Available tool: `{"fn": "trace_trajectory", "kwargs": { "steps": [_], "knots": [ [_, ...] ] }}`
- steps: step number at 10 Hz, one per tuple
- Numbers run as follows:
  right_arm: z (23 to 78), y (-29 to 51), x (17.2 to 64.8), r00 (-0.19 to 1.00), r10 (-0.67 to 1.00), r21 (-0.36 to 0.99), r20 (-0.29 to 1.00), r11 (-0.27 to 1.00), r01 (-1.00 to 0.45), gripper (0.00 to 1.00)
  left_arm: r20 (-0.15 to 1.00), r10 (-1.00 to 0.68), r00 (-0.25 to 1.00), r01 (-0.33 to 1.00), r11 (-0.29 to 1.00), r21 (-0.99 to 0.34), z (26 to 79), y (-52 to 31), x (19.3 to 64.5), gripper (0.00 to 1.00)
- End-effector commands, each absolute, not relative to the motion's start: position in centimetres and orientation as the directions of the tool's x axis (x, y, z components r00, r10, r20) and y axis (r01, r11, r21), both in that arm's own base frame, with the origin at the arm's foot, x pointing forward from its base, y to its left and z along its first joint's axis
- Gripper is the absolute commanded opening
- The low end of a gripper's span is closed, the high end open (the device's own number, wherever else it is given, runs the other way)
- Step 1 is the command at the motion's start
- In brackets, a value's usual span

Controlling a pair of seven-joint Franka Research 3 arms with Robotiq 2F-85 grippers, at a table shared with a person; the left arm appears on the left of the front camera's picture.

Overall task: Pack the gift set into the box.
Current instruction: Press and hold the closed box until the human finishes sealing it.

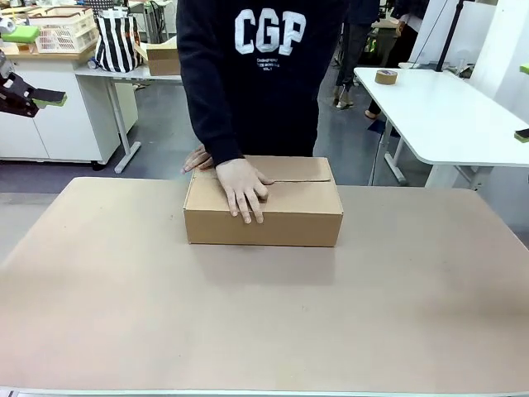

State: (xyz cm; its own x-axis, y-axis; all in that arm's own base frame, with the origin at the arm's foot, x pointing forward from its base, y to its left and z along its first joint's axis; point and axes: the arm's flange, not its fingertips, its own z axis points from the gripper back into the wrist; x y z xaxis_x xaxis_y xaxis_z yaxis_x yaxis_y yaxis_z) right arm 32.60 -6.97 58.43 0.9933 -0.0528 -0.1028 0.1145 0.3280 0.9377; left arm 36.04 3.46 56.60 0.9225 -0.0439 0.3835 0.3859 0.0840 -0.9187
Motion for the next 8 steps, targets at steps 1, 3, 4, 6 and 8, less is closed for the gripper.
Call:
{"fn": "trace_trajectory", "kwargs": {
  "steps": [1, 3, 4, 6, 8],
  "knots": [
    [58.58, -6.91, 32.65, 0.996, -0.042, 0.947, -0.078, 0.310, 0.087, 1.00, 0.369, -0.055, 0.928, 0.373, 0.090, -0.923, 56.90, 3.65, 35.71, 1.00],
    [58.58, -6.91, 32.65, 0.996, -0.042, 0.947, -0.078, 0.310, 0.087, 1.00, 0.369, -0.055, 0.928, 0.373, 0.090, -0.923, 56.90, 3.65, 35.71, 1.00],
    [58.58, -6.91, 32.65, 0.996, -0.042, 0.947, -0.078, 0.310, 0.087, 1.00, 0.369, -0.055, 0.928, 0.373, 0.090, -0.923, 56.90, 3.65, 35.71, 1.00],
    [58.58, -6.91, 32.65, 0.996, -0.042, 0.947, -0.078, 0.310, 0.087, 1.00, 0.369, -0.055, 0.928, 0.373, 0.090, -0.923, 56.90, 3.65, 35.71, 1.00],
    [58.58, -6.91, 32.65, 0.996, -0.042, 0.947, -0.078, 0.310, 0.087, 1.00, 0.369, -0.055, 0.928, 0.373, 0.090, -0.923, 56.90, 3.65, 35.71, 1.00]
  ]
}}
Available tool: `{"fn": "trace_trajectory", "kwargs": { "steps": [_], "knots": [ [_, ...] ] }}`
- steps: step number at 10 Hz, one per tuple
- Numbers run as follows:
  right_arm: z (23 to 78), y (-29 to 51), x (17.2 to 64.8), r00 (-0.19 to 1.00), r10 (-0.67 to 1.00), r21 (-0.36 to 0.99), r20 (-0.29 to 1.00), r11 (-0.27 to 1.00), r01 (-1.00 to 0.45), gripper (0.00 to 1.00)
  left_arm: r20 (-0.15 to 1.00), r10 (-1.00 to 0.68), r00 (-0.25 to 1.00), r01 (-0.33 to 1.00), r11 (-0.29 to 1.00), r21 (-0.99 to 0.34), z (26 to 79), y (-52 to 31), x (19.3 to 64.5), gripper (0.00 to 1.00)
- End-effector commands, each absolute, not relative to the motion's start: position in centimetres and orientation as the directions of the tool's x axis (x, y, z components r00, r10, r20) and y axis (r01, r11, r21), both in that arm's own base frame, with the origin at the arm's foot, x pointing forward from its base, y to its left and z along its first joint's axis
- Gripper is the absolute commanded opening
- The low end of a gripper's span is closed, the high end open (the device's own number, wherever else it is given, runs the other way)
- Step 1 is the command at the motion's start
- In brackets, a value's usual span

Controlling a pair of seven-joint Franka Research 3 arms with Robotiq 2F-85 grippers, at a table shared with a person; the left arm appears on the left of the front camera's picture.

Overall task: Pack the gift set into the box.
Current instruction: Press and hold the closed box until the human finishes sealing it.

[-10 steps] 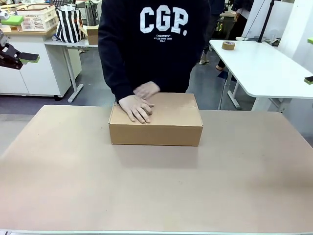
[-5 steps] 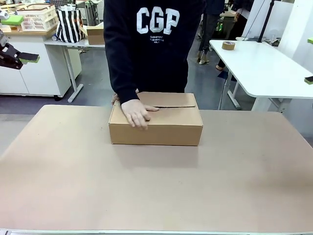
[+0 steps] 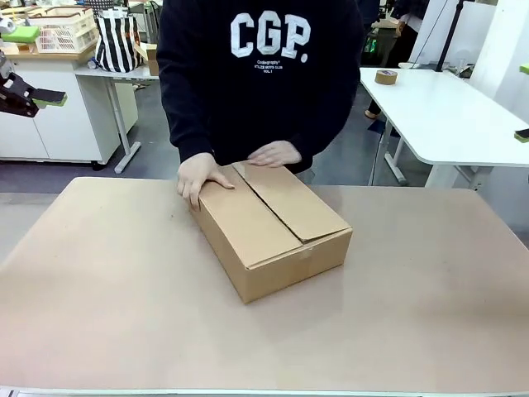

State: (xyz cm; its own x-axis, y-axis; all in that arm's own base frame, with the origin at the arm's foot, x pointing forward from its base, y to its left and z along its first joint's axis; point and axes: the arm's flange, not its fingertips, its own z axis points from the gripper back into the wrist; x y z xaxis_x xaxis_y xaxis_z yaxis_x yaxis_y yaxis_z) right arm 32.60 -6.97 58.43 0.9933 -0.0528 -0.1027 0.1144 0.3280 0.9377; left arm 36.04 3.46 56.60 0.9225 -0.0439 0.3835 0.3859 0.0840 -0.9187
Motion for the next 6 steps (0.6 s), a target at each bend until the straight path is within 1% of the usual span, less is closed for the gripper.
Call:
{"fn": "trace_trajectory", "kwargs": {
  "steps": [1, 6],
  "knots": [
    [58.58, -6.91, 32.65, 0.996, -0.042, 0.947, -0.078, 0.310, 0.087, 1.00, 0.369, -0.055, 0.928, 0.373, 0.090, -0.923, 56.90, 3.65, 35.71, 1.00],
    [58.58, -6.91, 32.65, 0.996, -0.042, 0.947, -0.078, 0.310, 0.087, 1.00, 0.369, -0.055, 0.928, 0.373, 0.090, -0.923, 56.90, 3.65, 35.71, 1.00]
  ]
}}
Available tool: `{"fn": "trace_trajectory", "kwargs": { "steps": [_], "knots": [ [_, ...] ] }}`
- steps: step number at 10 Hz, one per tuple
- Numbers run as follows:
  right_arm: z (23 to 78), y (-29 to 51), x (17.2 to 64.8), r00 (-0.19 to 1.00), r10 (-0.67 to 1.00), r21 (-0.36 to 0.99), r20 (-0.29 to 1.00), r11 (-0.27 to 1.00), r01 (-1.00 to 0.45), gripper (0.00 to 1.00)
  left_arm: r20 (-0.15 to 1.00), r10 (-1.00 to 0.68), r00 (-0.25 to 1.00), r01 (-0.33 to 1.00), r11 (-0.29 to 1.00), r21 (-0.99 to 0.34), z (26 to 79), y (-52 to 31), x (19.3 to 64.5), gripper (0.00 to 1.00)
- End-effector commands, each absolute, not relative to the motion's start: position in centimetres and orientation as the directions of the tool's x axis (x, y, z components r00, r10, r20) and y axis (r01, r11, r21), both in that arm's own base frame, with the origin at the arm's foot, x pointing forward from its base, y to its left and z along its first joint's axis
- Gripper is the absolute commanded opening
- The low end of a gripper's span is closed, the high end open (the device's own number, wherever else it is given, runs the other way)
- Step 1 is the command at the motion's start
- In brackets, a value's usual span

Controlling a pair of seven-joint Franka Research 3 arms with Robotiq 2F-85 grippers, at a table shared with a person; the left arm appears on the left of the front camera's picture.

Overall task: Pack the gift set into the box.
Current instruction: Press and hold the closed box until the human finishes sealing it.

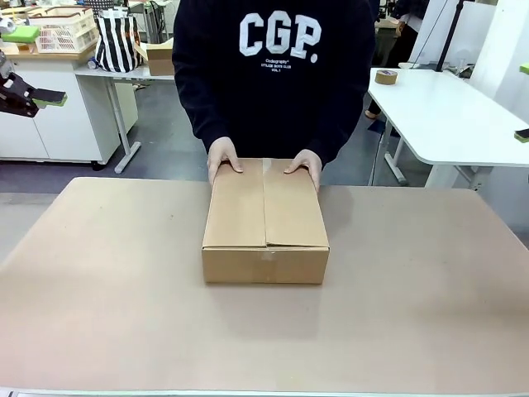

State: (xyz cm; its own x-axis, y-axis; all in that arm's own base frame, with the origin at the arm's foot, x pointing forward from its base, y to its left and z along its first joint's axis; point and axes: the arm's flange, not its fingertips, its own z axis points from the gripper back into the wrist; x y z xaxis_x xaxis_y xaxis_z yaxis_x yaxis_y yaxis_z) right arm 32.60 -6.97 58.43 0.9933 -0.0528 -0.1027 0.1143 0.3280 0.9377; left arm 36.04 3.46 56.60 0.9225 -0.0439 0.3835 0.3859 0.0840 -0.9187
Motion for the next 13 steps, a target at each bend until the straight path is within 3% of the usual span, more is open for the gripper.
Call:
{"fn": "trace_trajectory", "kwargs": {
  "steps": [1, 13],
  "knots": [
    [58.58, -6.91, 32.65, 0.996, -0.042, 0.947, -0.078, 0.310, 0.087, 1.00, 0.369, -0.055, 0.928, 0.373, 0.090, -0.923, 56.90, 3.65, 35.71, 1.00],
    [58.58, -6.91, 32.65, 0.996, -0.042, 0.947, -0.078, 0.310, 0.087, 1.00, 0.369, -0.055, 0.928, 0.373, 0.090, -0.923, 56.90, 3.65, 35.71, 1.00]
  ]
}}
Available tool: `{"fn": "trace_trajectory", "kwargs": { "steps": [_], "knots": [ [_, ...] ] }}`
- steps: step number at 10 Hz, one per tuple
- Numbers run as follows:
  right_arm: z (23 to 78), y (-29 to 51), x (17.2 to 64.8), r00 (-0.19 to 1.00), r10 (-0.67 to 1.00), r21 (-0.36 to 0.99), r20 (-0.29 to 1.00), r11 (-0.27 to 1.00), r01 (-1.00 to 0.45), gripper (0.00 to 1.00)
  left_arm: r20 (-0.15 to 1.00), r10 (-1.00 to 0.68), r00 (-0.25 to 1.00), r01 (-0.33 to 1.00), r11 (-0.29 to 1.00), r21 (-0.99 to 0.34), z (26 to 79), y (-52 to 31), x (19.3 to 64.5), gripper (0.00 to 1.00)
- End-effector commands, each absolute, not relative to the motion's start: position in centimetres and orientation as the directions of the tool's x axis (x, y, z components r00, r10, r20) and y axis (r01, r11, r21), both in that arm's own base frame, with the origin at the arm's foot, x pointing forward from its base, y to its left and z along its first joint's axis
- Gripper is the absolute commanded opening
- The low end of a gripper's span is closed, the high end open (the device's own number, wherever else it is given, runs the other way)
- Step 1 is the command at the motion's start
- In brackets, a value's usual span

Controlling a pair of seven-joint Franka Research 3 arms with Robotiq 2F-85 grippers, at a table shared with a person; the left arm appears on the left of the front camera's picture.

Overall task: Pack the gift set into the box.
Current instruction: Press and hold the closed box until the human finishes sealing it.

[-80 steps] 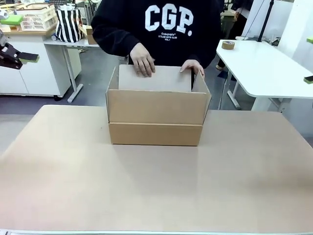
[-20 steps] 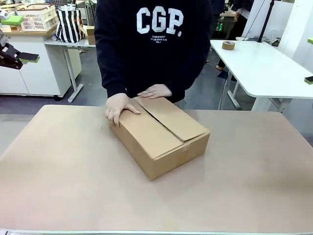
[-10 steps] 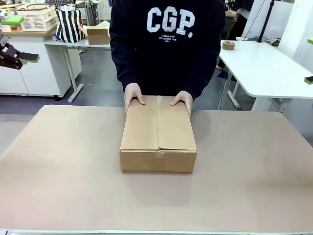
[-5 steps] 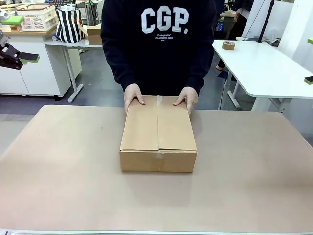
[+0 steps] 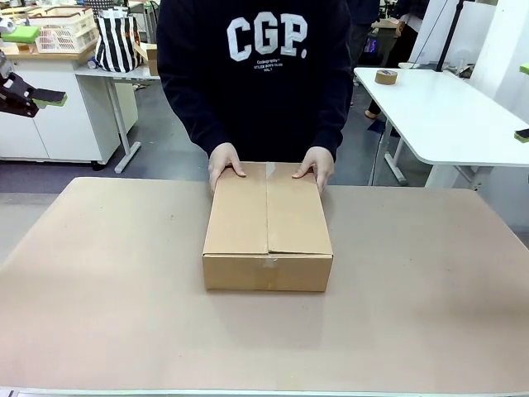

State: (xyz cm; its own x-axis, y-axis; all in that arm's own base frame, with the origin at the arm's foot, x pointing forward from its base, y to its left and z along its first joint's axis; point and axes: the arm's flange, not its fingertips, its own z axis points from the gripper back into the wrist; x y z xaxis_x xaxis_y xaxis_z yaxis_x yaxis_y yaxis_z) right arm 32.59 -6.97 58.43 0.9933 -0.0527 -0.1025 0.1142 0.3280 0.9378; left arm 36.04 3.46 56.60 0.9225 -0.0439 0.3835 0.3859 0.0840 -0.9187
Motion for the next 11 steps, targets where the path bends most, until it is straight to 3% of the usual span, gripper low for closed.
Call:
{"fn": "trace_trajectory", "kwargs": {
  "steps": [1, 7, 8, 9, 10, 11],
  "knots": [
    [58.6, -6.9, 32.7, 0.996, -0.042, 0.947, -0.078, 0.310, 0.087, 1.00, 0.369, -0.055, 0.928, 0.373, 0.090, -0.923, 56.9, 3.7, 35.7, 1.00],
    [58.4, -7.0, 32.6, 0.993, -0.053, 0.938, -0.103, 0.328, 0.114, 1.00, 0.383, -0.044, 0.923, 0.386, 0.084, -0.919, 56.6, 3.5, 36.0, 1.00],
    [59.7, -7.8, 32.5, 0.983, -0.167, 0.882, 0.073, 0.472, 0.015, 1.00, 0.545, -0.108, 0.831, 0.555, 0.134, -0.821, 58.9, 4.1, 35.1, 1.00],
    [61.2, -5.3, 33.0, 0.927, -0.111, 0.810, 0.358, 0.530, -0.250, 1.00, 0.778, -0.135, 0.614, 0.787, 0.179, -0.590, 59.9, 3.0, 35.2, 1.00],
    [62.0, -2.7, 33.6, 0.814, 0.010, 0.698, 0.581, 0.507, -0.505, 1.00, 0.870, -0.213, 0.445, 0.878, 0.295, -0.377, 59.9, 1.2, 35.9, 1.00],
    [62.4, -0.3, 34.3, 0.665, 0.089, 0.595, 0.742, 0.369, -0.714, 1.00, 0.927, -0.258, 0.270, 0.937, 0.291, -0.192, 59.5, -0.6, 36.6, 1.00]
  ]
}}
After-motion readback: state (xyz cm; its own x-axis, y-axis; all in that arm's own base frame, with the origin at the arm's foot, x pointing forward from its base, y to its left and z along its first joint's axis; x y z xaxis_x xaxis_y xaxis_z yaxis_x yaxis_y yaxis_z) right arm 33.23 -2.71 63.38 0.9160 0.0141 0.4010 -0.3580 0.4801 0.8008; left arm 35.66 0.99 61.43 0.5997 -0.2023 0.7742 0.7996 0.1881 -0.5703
